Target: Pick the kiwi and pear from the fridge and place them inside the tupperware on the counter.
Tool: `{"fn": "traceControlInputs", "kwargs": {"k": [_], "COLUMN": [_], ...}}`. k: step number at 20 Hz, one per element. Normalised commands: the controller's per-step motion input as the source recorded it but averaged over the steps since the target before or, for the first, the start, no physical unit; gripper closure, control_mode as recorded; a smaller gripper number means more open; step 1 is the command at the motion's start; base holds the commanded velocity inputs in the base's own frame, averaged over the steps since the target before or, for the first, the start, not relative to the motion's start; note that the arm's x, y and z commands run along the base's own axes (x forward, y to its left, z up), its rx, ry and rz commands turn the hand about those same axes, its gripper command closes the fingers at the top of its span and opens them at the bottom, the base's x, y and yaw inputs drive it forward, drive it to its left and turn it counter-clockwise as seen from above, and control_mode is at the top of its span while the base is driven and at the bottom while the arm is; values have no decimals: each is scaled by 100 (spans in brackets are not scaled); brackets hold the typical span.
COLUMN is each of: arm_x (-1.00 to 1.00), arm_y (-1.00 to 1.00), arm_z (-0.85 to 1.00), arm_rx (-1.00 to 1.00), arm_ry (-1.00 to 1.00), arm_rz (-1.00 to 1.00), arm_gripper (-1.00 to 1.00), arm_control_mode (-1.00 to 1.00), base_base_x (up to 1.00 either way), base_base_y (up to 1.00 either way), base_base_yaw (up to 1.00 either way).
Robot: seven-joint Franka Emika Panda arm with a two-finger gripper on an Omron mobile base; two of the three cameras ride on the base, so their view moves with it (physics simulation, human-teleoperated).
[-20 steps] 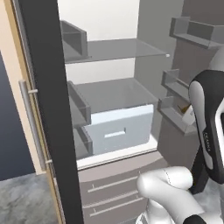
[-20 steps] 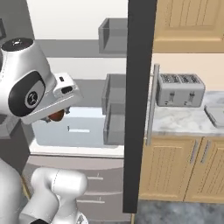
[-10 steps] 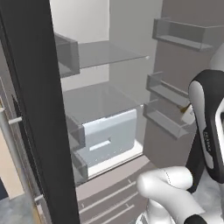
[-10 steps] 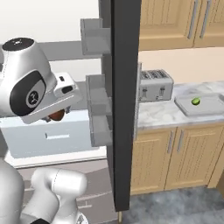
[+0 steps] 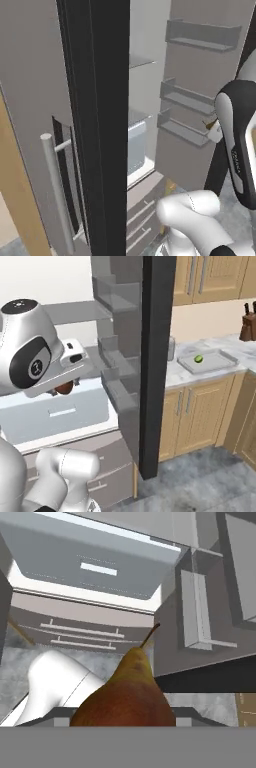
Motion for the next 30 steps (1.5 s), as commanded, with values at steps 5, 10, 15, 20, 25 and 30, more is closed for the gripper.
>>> {"fn": "traceControlInputs", "kwargs": {"k": [5, 10, 15, 20, 25, 30], "arm_x": [0, 0, 0, 0, 0, 0], "arm_y": [0, 0, 0, 0, 0, 0], "arm_z": [0, 0, 0, 0, 0, 0], "arm_rx": [0, 0, 0, 0, 0, 0], "arm_ry": [0, 0, 0, 0, 0, 0], "arm_rz": [0, 0, 0, 0, 0, 0], "arm_gripper": [100, 100, 100, 100, 100, 100], "arm_control_mode": [100, 100, 100, 100, 100, 100], "base_base_x": [-76, -66, -57, -25, 8, 78], "base_base_y": [12, 1, 3, 0, 0, 21], "base_base_yaw": [-52, -70, -76, -77, -71, -52]}}
